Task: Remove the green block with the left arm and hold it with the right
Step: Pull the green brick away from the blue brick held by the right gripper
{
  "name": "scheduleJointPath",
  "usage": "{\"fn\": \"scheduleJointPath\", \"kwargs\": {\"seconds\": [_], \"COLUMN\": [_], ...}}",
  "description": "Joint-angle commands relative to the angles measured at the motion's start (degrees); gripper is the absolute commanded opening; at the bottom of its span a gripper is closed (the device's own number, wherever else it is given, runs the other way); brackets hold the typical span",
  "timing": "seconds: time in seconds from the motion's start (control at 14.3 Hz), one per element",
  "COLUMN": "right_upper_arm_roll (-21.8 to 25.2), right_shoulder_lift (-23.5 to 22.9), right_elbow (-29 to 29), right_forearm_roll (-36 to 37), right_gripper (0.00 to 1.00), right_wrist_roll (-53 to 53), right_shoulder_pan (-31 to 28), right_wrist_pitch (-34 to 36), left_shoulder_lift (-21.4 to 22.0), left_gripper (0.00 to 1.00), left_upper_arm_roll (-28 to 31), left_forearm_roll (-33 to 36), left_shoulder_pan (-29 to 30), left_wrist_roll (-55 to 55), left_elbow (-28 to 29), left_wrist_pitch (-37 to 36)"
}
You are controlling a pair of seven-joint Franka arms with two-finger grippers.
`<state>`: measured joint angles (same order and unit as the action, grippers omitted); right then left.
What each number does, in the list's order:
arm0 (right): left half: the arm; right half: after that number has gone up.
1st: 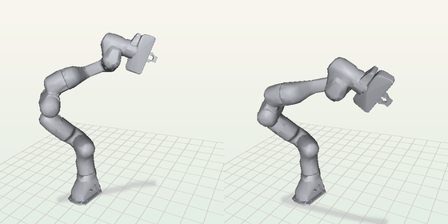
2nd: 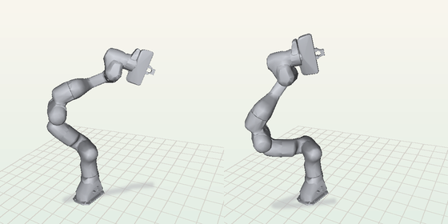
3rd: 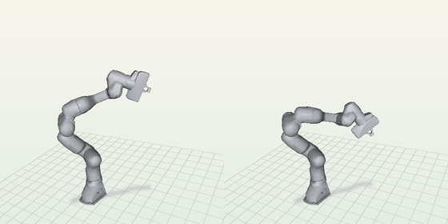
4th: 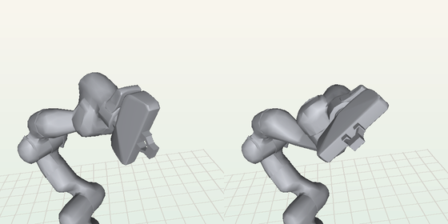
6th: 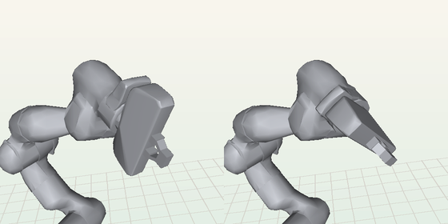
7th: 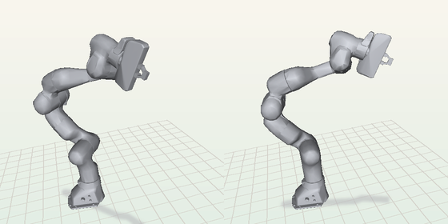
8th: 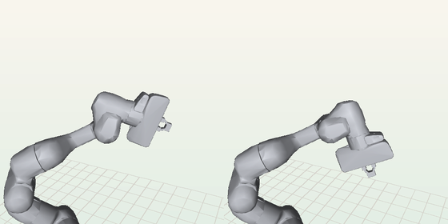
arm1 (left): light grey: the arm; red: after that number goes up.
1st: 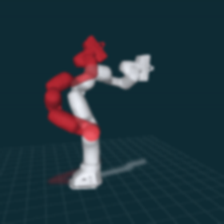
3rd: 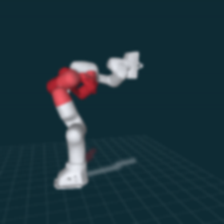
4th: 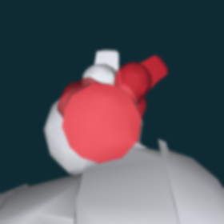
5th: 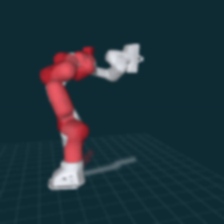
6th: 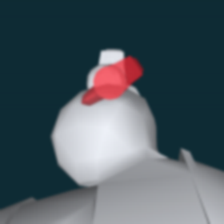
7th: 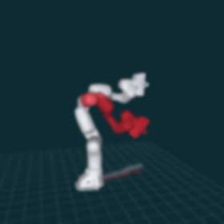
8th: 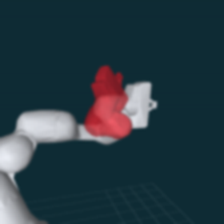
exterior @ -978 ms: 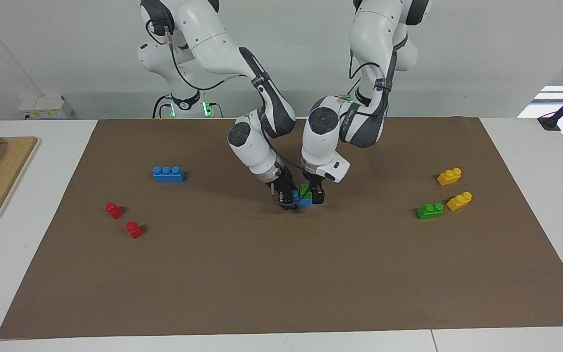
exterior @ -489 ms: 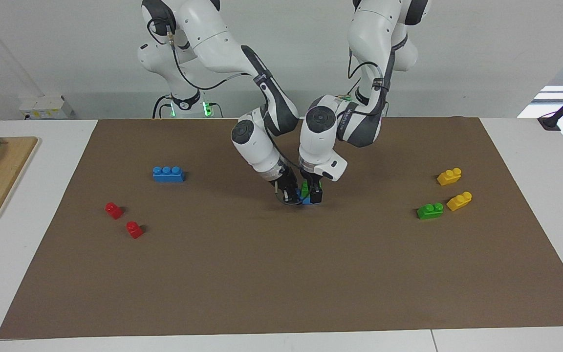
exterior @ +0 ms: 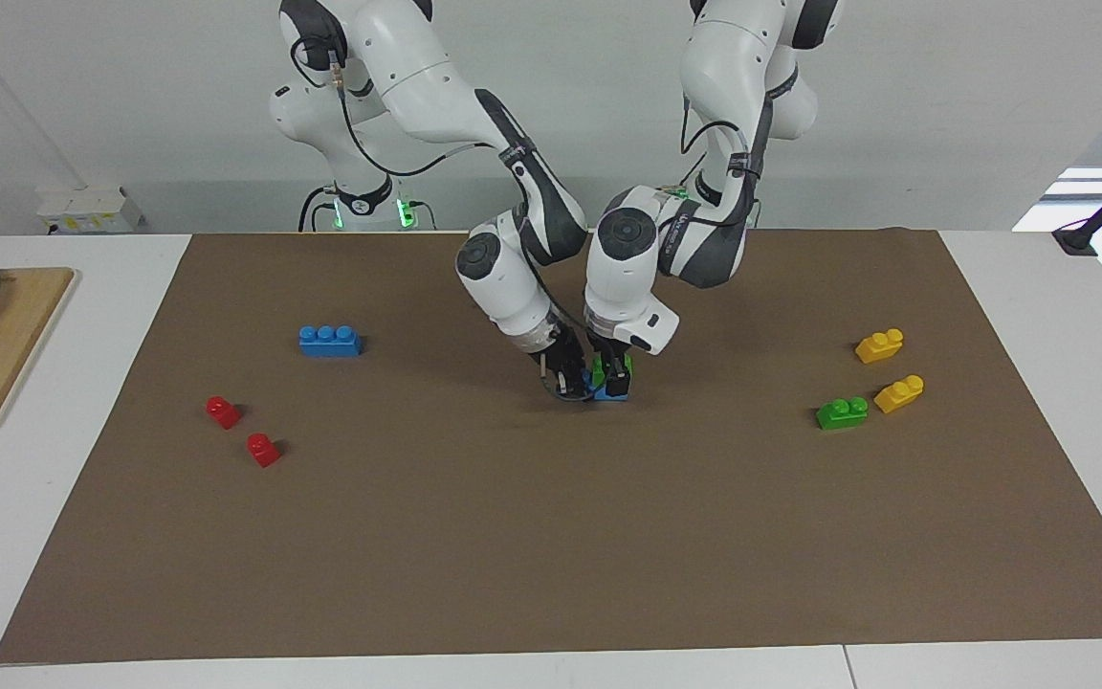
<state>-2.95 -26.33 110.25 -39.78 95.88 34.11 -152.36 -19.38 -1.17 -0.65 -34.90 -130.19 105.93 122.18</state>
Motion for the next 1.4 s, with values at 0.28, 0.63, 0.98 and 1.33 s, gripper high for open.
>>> {"fn": "scheduleJointPath", "kwargs": {"seconds": [0.28, 0.63, 0.98, 1.33], "right_upper_arm_roll": [0.13, 0.13, 0.13, 0.93], "right_shoulder_lift": [-0.65, -0.65, -0.65, 3.37], "right_elbow": [-0.12, -0.03, -0.38, -3.29], "right_forearm_roll": [-2.06, -2.06, -1.97, 0.65], "right_gripper": [0.00, 0.00, 0.00, 0.00], "right_wrist_roll": [0.36, 0.27, 0.45, -0.16], "right_shoulder_pan": [0.69, 0.69, 0.60, -3.51], "right_wrist_pitch": [-2.50, -2.59, -2.07, 8.02], "left_shoulder_lift": [2.51, 7.59, 14.89, 16.13], "left_gripper": [0.00, 0.00, 0.00, 0.00], "left_upper_arm_roll": [0.73, 0.99, 0.99, 1.08], "left_forearm_roll": [1.09, 1.09, 0.65, 0.56], "left_shoulder_pan": [-0.96, 0.61, 6.67, 15.98], "left_wrist_roll": [1.33, 9.32, 29.42, 58.31], "left_elbow": [2.62, 1.21, 2.00, 4.11], "left_wrist_pitch": [-0.53, -7.56, -15.73, -18.47]}}
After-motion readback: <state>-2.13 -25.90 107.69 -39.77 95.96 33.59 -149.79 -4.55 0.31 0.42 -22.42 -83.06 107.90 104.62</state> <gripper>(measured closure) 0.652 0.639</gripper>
